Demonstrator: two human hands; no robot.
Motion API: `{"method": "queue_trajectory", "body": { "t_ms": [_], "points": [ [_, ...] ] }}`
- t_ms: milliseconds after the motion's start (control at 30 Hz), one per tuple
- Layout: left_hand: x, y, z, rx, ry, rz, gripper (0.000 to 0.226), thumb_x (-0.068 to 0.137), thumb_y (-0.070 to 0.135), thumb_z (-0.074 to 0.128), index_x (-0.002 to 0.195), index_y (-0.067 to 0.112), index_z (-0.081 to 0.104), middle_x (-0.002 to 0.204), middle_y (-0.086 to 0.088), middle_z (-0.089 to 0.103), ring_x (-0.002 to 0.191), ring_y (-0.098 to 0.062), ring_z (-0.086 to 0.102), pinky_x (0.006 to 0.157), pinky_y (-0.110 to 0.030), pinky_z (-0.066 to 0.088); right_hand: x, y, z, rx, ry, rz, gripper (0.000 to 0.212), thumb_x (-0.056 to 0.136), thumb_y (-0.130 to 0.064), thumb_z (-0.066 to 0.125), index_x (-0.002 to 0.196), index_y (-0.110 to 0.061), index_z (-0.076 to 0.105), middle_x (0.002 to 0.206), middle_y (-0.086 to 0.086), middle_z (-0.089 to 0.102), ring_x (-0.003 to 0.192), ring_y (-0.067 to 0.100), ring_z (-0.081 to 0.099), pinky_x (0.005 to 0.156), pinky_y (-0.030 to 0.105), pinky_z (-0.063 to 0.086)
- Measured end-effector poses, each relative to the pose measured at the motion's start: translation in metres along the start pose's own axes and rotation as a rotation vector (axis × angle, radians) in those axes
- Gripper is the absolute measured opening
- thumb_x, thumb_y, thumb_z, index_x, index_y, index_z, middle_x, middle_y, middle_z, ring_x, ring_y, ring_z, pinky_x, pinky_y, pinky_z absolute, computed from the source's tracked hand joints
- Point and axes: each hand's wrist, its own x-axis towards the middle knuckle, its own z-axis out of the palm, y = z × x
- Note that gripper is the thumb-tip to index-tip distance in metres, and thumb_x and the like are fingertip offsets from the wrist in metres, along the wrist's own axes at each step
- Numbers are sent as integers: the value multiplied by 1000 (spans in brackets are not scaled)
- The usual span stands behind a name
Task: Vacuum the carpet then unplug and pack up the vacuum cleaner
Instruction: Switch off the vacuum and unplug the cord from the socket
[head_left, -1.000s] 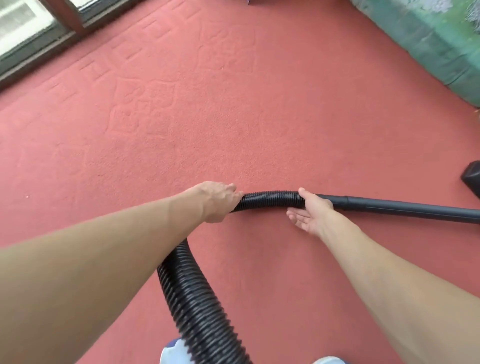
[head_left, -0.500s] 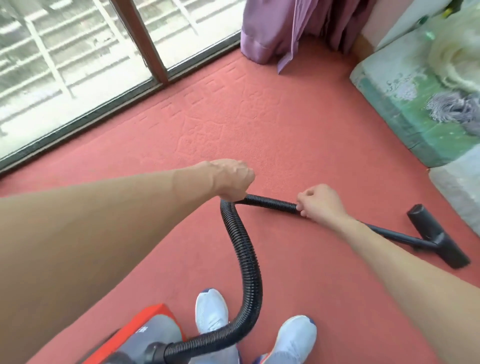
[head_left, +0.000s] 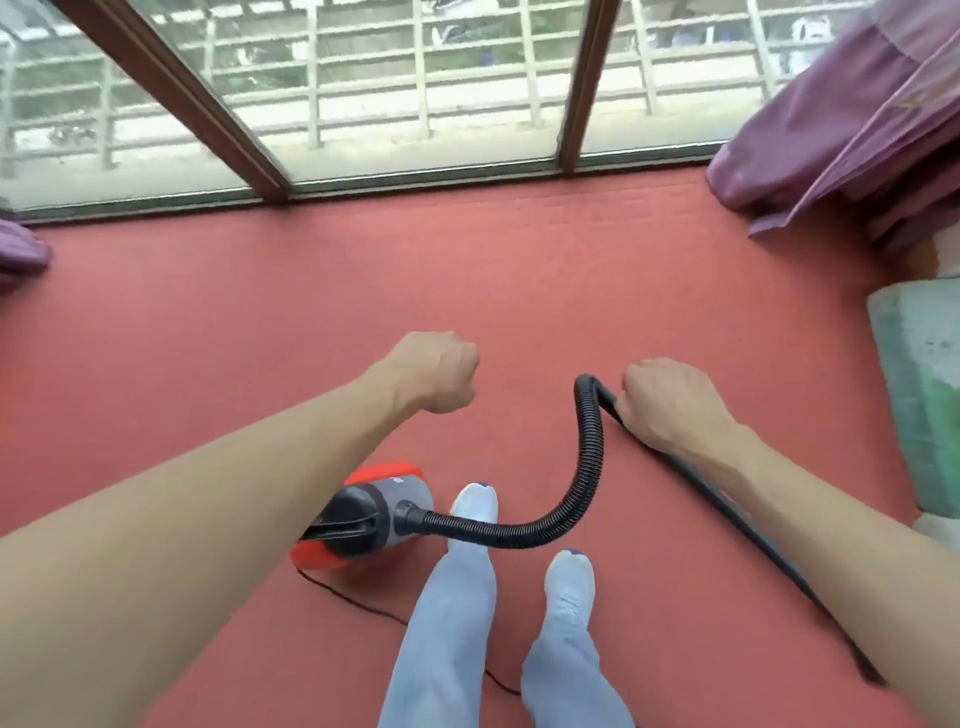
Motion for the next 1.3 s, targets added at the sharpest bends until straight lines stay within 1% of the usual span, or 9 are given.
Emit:
{"method": "queue_trajectory", "body": {
  "t_ms": [133, 200, 367, 600, 733, 1033, 1167, 1233, 1300],
  "points": [
    [-67, -50, 41, -201, 124, -292, 18, 89, 25, 49, 80, 12, 58, 95, -18, 71, 88, -36, 66, 68, -33, 44, 5, -40, -14, -26, -32, -107, 27, 91, -24, 45, 73, -6, 53, 82, 13, 66, 76, 35, 61, 60, 33, 39],
    [-102, -73, 62, -265, 104, -394, 23, 90, 26, 49, 86, 9, 64, 98, -17, 72, 91, -35, 67, 70, -33, 45, 11, -64, -26, -6, -39, -142, 26, 89, -23, 45, 79, -3, 60, 81, 14, 66, 74, 35, 59, 60, 34, 43],
    [-175, -112, 105, -491, 14, -388, 25, 94, 24, 50, 99, 12, 72, 102, -14, 73, 95, -33, 67, 79, -35, 54, 15, -155, -39, -28, -58, -356, 28, 90, -22, 45, 82, -3, 63, 86, 16, 68, 80, 35, 64, 67, 36, 52],
    [-243, -157, 181, -530, 92, -526, 20, 94, 22, 45, 80, 14, 57, 92, -13, 71, 84, -35, 64, 63, -33, 42, 0, -300, -20, 4, 32, -600, 28, 91, -21, 40, 87, -6, 64, 91, 11, 67, 85, 34, 62, 67, 38, 50],
    [-258, -190, 241, -629, 32, -546, 27, 95, 24, 44, 92, 8, 65, 95, -14, 71, 89, -36, 65, 72, -38, 52, -4, -365, 17, -16, -33, -616, 28, 92, -19, 39, 91, -7, 64, 95, 9, 66, 88, 32, 62, 72, 39, 50],
    [-210, -259, 382, -853, 38, -433, 28, 91, 9, 41, 95, -2, 66, 107, -16, 63, 97, -37, 62, 85, -44, 52, 8, -477, 158, -94, -141, -493, 31, 94, -18, 36, 116, -14, 57, 112, 6, 57, 102, 27, 55, 84, 35, 44],
    [-163, -260, 453, -1027, 21, -398, 12, 88, 2, 43, 79, 3, 51, 108, -22, 60, 103, -40, 59, 79, -38, 47, 18, -499, 231, -197, -242, -549, 41, 95, -19, 39, 135, -21, 46, 128, 1, 50, 115, 23, 48, 92, 35, 41],
    [-139, -250, 485, -1084, 19, -396, 23, 91, 5, 44, 108, 1, 58, 132, -18, 53, 127, -34, 49, 100, -39, 42, 24, -500, 263, -251, -249, -544, 49, 97, -22, 39, 146, -19, 34, 138, 0, 43, 122, 22, 44, 95, 34, 38],
    [-119, -238, 507, -1098, 43, -397, 48, 95, 7, 42, 143, 2, 42, 154, -10, 33, 145, -25, 28, 118, -39, 28, 31, -498, 285, -280, -228, -510, 58, 100, -25, 36, 155, -16, 19, 144, 0, 37, 127, 22, 40, 98, 33, 35]
  ]
}}
